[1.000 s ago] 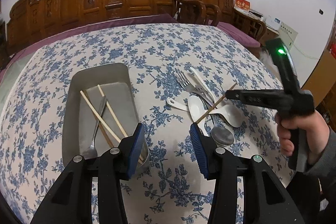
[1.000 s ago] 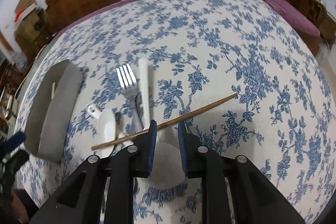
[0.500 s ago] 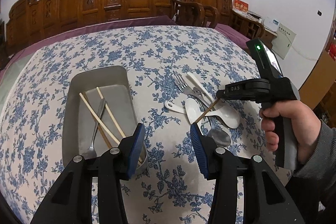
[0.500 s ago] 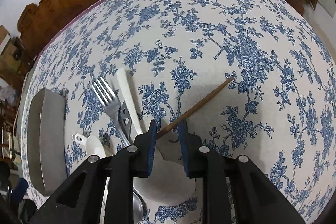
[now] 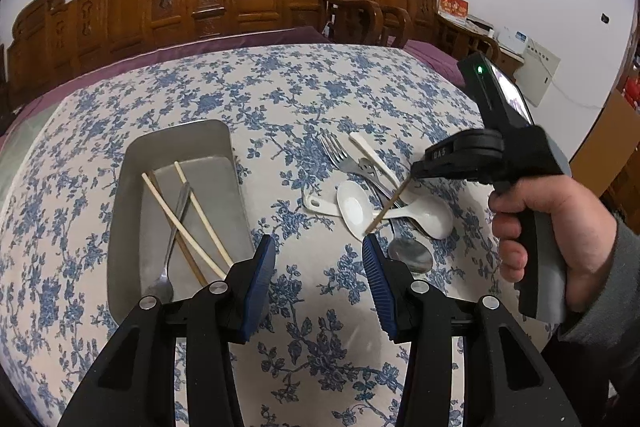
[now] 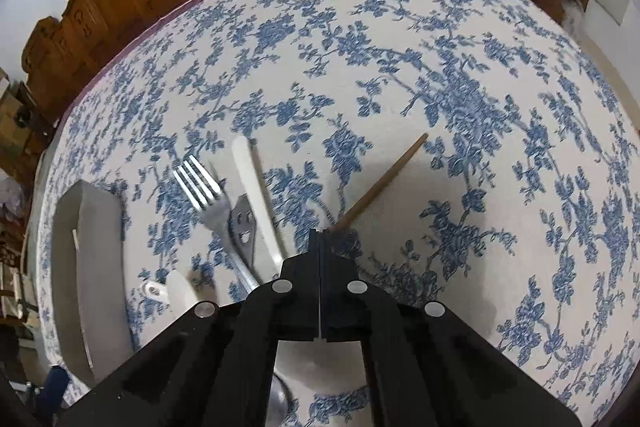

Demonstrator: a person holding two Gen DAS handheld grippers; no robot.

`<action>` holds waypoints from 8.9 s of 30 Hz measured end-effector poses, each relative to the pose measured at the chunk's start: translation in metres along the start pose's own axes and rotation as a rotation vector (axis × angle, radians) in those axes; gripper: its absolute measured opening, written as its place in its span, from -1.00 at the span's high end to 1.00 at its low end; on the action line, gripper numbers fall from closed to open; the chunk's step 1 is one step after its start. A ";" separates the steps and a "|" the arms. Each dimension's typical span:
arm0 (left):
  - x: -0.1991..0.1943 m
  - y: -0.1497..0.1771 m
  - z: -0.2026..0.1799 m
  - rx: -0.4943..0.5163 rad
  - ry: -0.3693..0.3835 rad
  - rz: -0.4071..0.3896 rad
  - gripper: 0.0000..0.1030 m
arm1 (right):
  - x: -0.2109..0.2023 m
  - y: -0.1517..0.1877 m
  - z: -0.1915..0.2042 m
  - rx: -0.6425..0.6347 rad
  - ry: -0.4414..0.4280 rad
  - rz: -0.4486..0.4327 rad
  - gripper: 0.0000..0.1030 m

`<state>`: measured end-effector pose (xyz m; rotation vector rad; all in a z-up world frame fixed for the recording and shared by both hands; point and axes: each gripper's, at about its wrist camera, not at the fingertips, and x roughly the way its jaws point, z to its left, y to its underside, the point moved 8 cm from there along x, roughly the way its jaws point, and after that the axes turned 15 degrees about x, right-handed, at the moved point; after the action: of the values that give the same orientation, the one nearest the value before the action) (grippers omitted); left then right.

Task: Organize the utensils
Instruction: 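Move the right tool to the pile and grasp the dark wooden chopstick, then grasp the white plastic spoon with the left tool while the right tool holds the chopstick, then carry the white spoon into the tray and open the left tool while the right tool carries the chopstick, then lower the dark chopstick into the tray and open the right tool, then grasp the white plastic ladle by its bowl with the right tool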

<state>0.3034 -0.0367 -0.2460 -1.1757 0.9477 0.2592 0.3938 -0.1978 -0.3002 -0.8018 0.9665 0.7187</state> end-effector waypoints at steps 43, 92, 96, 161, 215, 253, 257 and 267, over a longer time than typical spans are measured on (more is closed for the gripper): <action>0.012 0.015 -0.036 -0.013 0.004 0.040 0.16 | -0.057 0.002 0.004 -0.068 -0.077 -0.051 0.88; 0.037 -0.013 -0.018 -0.109 -0.019 0.063 0.97 | -0.098 0.082 -0.018 -0.329 -0.205 -0.067 0.88; 0.020 -0.021 -0.001 -0.102 -0.040 0.033 0.97 | -0.101 0.084 0.001 -0.343 -0.222 -0.073 0.88; -0.012 0.000 0.202 -0.225 -0.249 -0.019 0.96 | -0.058 0.121 0.230 -0.490 -0.395 -0.043 0.87; 0.005 -0.020 0.065 -0.048 -0.079 -0.021 0.73 | -0.082 0.072 0.012 -0.651 -0.114 -0.142 0.27; 0.026 -0.006 -0.008 0.071 -0.015 0.034 0.73 | -0.054 0.050 -0.013 -0.741 0.049 -0.187 0.47; 0.026 -0.005 -0.017 0.073 -0.014 0.036 0.73 | -0.056 0.037 -0.010 -0.727 0.040 -0.205 0.60; 0.038 0.002 -0.036 0.064 -0.029 0.073 0.72 | -0.069 0.017 -0.028 -0.640 0.006 -0.205 0.94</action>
<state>0.3075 -0.0780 -0.2777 -1.0780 0.9675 0.3015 0.3408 -0.2238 -0.2512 -1.4390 0.6416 0.8561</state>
